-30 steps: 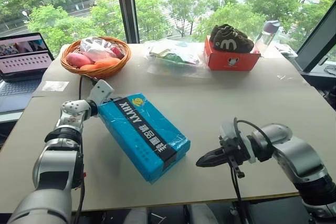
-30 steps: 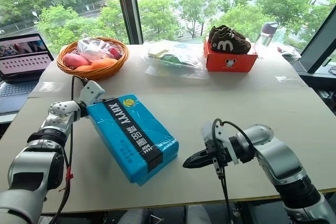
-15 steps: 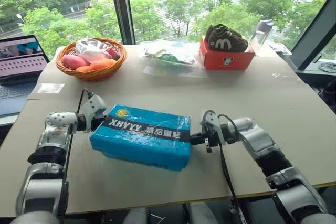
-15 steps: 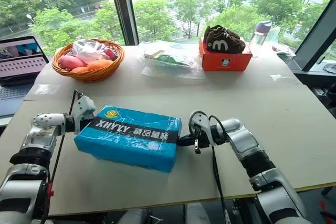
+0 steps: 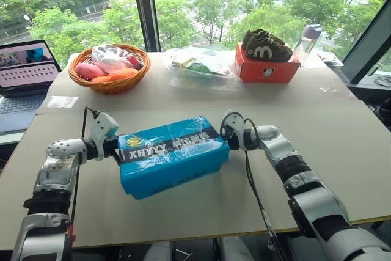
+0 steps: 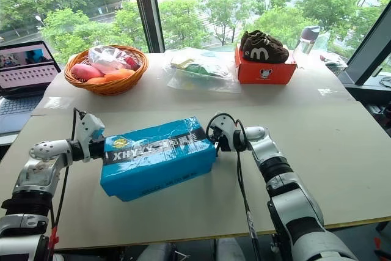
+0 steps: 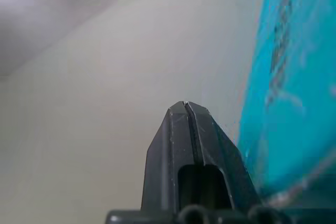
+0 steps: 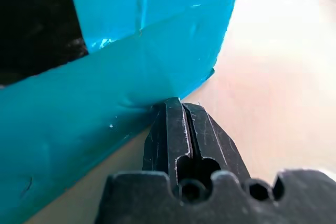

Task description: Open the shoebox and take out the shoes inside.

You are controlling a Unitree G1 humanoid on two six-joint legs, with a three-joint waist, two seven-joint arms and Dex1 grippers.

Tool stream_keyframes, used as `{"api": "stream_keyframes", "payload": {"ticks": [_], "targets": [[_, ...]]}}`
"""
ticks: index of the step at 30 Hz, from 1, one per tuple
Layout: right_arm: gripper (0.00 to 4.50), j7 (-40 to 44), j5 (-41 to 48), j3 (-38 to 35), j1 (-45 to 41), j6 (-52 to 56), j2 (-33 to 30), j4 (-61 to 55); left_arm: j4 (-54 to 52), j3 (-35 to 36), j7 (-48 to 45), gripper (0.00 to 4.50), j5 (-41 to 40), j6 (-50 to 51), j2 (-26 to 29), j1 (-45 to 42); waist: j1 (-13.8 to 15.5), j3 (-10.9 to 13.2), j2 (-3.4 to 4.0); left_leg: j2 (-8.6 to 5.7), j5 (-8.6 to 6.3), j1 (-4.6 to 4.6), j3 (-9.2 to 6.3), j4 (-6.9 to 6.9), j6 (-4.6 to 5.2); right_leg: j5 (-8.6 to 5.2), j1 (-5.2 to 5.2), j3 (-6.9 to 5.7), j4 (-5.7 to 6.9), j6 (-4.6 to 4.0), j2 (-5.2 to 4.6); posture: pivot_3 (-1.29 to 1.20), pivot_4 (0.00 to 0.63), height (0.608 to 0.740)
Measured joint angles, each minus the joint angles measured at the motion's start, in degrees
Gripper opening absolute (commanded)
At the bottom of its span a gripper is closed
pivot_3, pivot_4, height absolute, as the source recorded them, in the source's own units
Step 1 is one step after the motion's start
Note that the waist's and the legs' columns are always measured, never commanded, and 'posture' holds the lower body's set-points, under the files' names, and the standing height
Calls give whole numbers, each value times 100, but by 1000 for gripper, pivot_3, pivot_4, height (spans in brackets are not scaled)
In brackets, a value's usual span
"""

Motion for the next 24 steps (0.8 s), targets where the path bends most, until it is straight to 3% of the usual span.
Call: {"api": "stream_keyframes", "payload": {"ticks": [9, 14, 18, 19, 21, 24], "targets": [[27, -139, -247, -137, 100, -160, -248, -84, 324, -129, 180, 0, 31, -370, -183, -249, 34, 0, 0, -4, 0, -9, 6, 1, 0, 0, -8, 1, -6, 0, -3, 0, 150, 740], [27, -373, -446, -314, 374, -93, -1060, -577, 619, -49, 403, 0, 27, -478, -40, -409, 75, 1, -1, -10, 0, -24, 11, 2, -1, 0, -17, 0, -12, 0, -4, 0, 150, 740], [27, -320, -438, -622, 716, 212, -1707, -1248, 685, 269, 498, 0, -27, -448, 427, -562, 12, 1, 0, -6, 0, -36, 13, -3, 0, 0, -34, -2, -9, 0, 4, 0, 150, 740], [0, -196, -433, -635, 837, 294, -1916, -1492, 617, 309, 433, 406, -32, -463, 628, -559, -16, 1, 0, -2, 0, -33, 18, -5, 0, 0, -34, -1, -10, 0, 5, 0, 150, 740], [0, -4, -383, -660, 950, 390, -2106, -1700, 514, 334, 315, 602, -34, -478, 832, -512, -41, 2, 1, -2, 0, -24, 24, -6, 0, 0, -27, 0, -9, 0, 6, 0, 150, 740], [0, 836, 162, -769, 1196, 984, -2686, -2536, -6, 399, -279, 1790, -353, -126, 1353, -163, -58, 13, 11, 10, 0, -32, 28, -3, 0, -1, -30, 0, -11, 1, 5, 0, 150, 740]]}}
